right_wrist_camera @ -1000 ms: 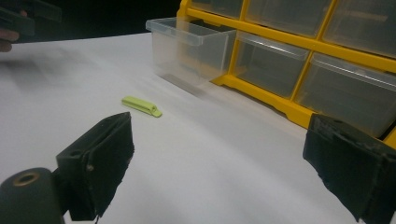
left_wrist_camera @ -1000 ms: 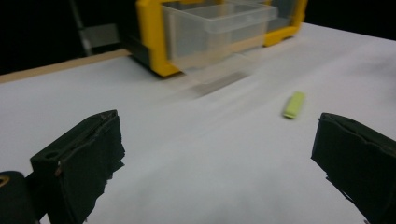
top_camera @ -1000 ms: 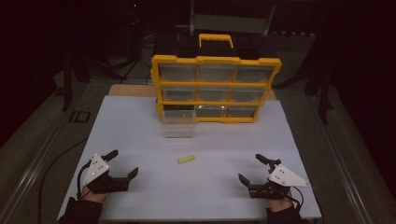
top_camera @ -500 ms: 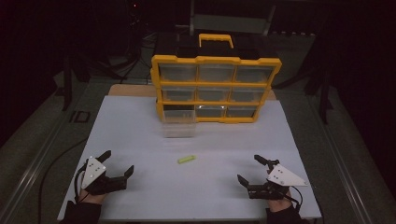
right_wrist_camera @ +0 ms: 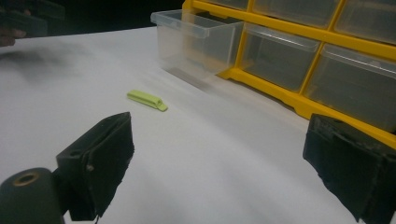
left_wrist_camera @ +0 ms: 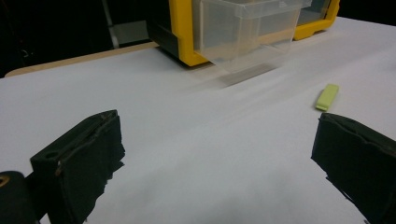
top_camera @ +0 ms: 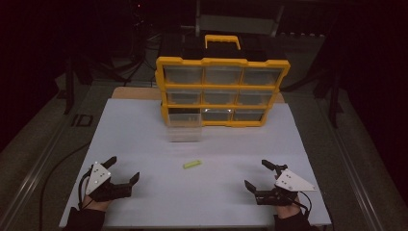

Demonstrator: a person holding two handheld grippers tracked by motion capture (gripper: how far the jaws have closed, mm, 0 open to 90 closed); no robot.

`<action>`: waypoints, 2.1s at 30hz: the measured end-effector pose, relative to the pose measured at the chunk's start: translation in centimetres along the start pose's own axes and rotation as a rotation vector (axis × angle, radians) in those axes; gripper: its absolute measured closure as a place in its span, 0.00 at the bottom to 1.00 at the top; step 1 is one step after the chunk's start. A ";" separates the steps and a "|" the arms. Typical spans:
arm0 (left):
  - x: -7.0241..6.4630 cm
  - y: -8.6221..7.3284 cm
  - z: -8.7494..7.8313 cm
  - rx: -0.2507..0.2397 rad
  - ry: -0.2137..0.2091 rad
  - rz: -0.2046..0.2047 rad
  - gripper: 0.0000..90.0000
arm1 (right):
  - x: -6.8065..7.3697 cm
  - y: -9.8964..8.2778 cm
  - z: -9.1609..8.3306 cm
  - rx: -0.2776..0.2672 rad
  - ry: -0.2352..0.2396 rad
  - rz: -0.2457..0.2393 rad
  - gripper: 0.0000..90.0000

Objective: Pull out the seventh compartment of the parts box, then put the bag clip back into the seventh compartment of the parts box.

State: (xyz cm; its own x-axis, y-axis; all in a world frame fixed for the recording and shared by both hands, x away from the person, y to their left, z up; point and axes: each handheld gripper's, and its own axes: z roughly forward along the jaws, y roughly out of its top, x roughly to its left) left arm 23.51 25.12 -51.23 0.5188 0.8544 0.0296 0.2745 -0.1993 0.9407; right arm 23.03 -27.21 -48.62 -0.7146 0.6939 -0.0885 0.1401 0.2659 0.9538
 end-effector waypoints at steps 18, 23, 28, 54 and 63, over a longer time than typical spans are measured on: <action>0.0 0.0 0.1 -0.022 -0.004 -0.020 0.02 | 0.1 0.9 -0.5 0.016 0.024 0.010 0.09; -0.1 0.1 0.0 -0.025 -0.009 -0.023 0.02 | 0.0 1.4 -0.8 0.029 0.040 0.029 0.09; -0.1 0.1 -0.1 -0.027 -0.012 -0.024 0.02 | 0.0 2.4 -1.2 0.021 0.043 0.051 0.09; -0.1 0.1 -0.2 -0.037 -0.028 -0.030 0.02 | 0.6 8.5 2.8 0.017 0.108 0.006 0.09; -0.2 0.1 -0.1 -0.038 -0.035 -0.026 0.02 | 0.5 8.7 5.4 0.056 0.115 0.004 0.09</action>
State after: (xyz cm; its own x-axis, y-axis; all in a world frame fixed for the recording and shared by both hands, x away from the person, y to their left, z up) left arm 23.32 24.97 -51.07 0.5404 0.8414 -0.0060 0.2578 -0.1588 0.9531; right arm 27.63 -20.93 -41.91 -0.7876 0.6144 -0.0475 0.1792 0.3020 0.9363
